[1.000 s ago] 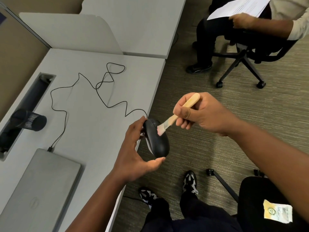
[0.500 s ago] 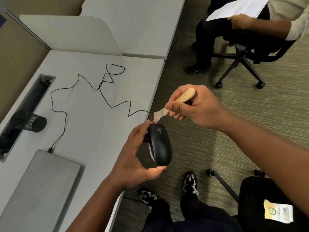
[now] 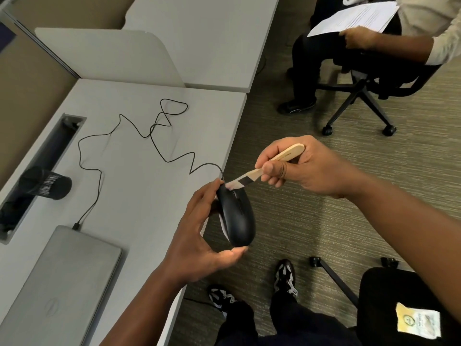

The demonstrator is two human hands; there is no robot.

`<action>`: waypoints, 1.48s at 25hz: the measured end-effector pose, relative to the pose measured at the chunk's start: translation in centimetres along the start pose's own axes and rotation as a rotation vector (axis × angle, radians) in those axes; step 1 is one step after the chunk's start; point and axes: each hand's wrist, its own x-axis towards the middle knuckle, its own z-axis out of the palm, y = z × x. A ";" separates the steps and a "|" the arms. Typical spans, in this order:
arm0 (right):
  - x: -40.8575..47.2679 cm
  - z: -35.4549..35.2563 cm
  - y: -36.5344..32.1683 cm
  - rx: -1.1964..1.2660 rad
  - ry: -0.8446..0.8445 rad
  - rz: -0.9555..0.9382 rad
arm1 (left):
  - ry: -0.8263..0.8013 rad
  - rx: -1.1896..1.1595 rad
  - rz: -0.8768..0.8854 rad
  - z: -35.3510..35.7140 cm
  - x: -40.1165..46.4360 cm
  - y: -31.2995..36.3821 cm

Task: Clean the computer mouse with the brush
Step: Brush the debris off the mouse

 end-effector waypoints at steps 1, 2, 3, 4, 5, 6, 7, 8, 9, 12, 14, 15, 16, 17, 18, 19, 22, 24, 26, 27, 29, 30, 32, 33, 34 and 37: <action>0.0 -0.3 0.0 0.001 -0.023 0.016 | -0.001 -0.002 -0.004 0.0 0.0 0.0; -0.1 -0.7 -0.1 -0.008 -0.036 0.024 | -0.006 -0.005 -0.009 0.0 -0.1 -0.1; 0.0 -0.9 -0.2 -0.017 -0.039 0.025 | -0.012 -0.006 -0.016 0.1 -0.1 -0.1; 0.0 -1.0 -0.3 -0.020 -0.039 0.023 | -0.021 -0.005 -0.021 0.1 -0.2 -0.2; 0.1 -1.0 -0.4 -0.023 -0.046 0.022 | -0.028 0.000 -0.023 0.2 -0.2 -0.3; 0.1 -1.0 -0.5 -0.041 -0.064 0.025 | -0.034 0.008 -0.026 0.2 -0.1 -0.3; 0.2 -1.0 -0.6 -0.079 -0.080 0.031 | -0.040 0.016 -0.032 0.2 -0.2 -0.4; 0.2 -1.0 -0.7 -0.123 -0.081 0.037 | -0.044 0.025 -0.038 0.2 -0.1 -0.4; 0.3 -1.0 -0.9 -0.151 -0.059 0.043 | -0.049 0.035 -0.041 0.2 -0.1 -0.4; 0.4 -0.4 -1.3 -0.098 0.070 0.042 | -0.071 0.071 -0.049 0.4 0.1 -0.7; 0.3 0.8 -1.4 -0.097 0.078 0.041 | -0.073 0.082 -0.065 0.4 0.4 -0.6; 0.3 1.4 -1.4 -0.108 0.065 0.052 | -0.072 0.084 -0.076 0.4 0.5 -0.5; 0.4 1.8 -1.4 -0.114 0.050 0.070 | -0.073 0.087 -0.085 0.4 0.7 -0.4; 0.5 1.9 -1.4 -0.110 0.031 0.096 | -0.079 0.091 -0.092 0.4 0.8 -0.3; 0.7 2.0 -1.4 -0.094 0.009 0.125 | -0.089 0.096 -0.098 0.3 1.0 -0.3; 0.9 2.0 -1.6 -0.077 -0.011 0.147 | -0.104 0.100 -0.099 0.3 1.0 -0.3; 2.1 2.0 -1.5 -0.080 -0.006 0.154 | -0.163 0.108 -0.086 0.2 1.0 -0.2; 2.7 2.1 -1.1 -0.156 0.056 0.088 | -0.192 0.108 -0.089 0.3 0.9 -0.2; 2.8 2.1 -0.7 -0.269 0.116 -0.020 | -0.207 0.107 -0.106 0.2 0.8 -0.1; 2.7 2.0 -0.6 -0.265 0.126 -0.057 | -0.210 0.105 -0.117 0.2 0.8 0.0; 2.4 1.7 -0.9 -0.108 0.057 -0.014 | -0.209 0.096 -0.138 0.0 0.7 0.0; 2.4 1.6 -1.0 -0.037 -0.022 0.052 | -0.209 0.089 -0.142 0.0 0.7 0.0; 2.4 1.5 -0.9 -0.016 -0.171 0.169 | -0.208 0.077 -0.137 -0.1 0.6 0.1; 2.5 1.6 -0.5 -0.035 -0.181 0.200 | -0.210 0.075 -0.132 -0.2 0.5 0.2; 2.6 1.8 -0.2 -0.049 -0.141 0.213 | -0.216 0.075 -0.128 -0.2 0.5 0.2; 2.6 2.3 0.8 -0.116 0.115 0.120 | -0.224 0.062 -0.122 -0.2 0.1 0.3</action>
